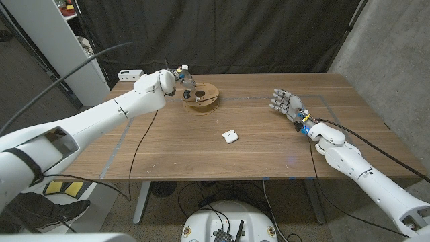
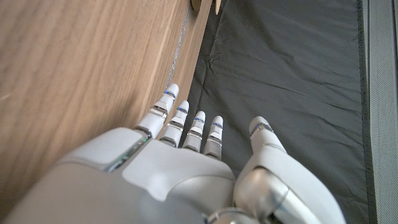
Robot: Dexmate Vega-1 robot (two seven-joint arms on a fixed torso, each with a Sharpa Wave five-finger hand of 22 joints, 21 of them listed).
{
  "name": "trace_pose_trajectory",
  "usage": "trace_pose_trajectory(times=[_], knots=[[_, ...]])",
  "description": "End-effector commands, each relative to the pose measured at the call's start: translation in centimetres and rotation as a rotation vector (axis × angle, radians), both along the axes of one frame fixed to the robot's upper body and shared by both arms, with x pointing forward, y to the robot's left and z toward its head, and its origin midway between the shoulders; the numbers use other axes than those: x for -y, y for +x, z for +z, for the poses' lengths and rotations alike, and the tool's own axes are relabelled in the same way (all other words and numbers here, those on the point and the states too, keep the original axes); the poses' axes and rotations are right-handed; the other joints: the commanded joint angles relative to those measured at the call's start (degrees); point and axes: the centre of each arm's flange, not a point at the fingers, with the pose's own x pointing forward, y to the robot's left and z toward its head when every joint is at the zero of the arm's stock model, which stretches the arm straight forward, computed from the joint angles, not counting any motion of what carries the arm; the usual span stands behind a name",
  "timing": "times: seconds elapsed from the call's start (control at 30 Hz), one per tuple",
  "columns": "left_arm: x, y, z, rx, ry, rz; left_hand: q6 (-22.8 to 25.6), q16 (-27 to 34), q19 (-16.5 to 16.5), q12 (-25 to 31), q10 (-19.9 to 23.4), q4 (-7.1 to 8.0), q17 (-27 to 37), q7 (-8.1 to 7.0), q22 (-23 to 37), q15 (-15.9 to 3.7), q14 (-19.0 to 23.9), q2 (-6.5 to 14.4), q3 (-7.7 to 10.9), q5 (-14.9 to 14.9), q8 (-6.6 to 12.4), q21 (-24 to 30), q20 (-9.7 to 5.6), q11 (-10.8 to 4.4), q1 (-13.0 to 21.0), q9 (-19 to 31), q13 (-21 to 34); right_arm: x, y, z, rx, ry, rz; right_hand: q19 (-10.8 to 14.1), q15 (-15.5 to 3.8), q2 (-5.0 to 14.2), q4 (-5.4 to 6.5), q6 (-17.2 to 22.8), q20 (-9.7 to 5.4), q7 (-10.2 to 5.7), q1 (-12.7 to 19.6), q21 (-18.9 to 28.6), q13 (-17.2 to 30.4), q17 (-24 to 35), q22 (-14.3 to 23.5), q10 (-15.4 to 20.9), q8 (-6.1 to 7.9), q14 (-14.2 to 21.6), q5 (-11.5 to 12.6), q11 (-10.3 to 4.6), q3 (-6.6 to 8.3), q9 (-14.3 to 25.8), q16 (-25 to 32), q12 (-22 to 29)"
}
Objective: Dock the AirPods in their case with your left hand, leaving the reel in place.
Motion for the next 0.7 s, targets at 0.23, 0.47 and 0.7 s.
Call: trace_pose_trajectory(times=[0.23, 0.47, 0.7], knots=[[1.6, 0.4, -0.3, -0.054, 0.268, 0.089, 1.36, 0.41, 1.23, 0.91, 0.78, 0.2, 0.07, -0.57, 0.2, -0.99, 0.47, 0.17, -0.69, 0.41, 0.37, -0.39, -0.35, -0.83, 1.93, 0.52, 0.09, 0.3, -0.1, -0.4, -0.034, 0.014, 0.018, -0.2, -6.1, 0.08, -0.1, -0.03, -0.05, 0.52, 0.63, -0.21, 0.34, 0.31, 0.26, 0.62, 0.17, 0.47, 0.02, 0.13, -0.03, 0.14, 0.04, 0.2], [1.5, 1.0, -1.2, 0.023, 0.288, 0.051, 5.55, 0.93, 3.62, 2.52, 4.98, 0.44, -0.02, -0.68, 0.3, -2.83, 3.84, 0.42, -1.49, 0.65, 1.65, -0.3, -1.27, -1.96, 3.84, 1.21, -0.01, 0.2, 0.0, -0.7, -0.039, 0.021, 0.02, -0.21, -5.97, 0.05, 0.08, -0.03, -0.05, 0.51, 0.4, -0.19, 0.36, 0.44, 0.26, 0.74, 0.15, 0.6, -0.06, 0.25, -0.27, 0.14, 0.14, 0.21], [1.8, 1.8, -1.5, 0.034, 0.284, 0.019, 9.68, 0.98, 5.31, 3.18, 7.27, 0.69, -0.05, -0.82, 0.4, -4.16, 6.23, 0.53, -2.36, 0.53, 2.81, -0.22, -1.82, -2.73, 4.74, 1.44, -0.07, 0.2, -0.2, -0.9, -0.041, 0.024, 0.019, -0.21, -5.83, -0.04, 0.46, -0.02, -0.01, 0.56, -0.13, -0.16, 0.39, 0.57, 0.27, 0.8, 0.13, 0.72, -0.12, 0.2, -0.59, 0.13, 0.2, 0.18]])
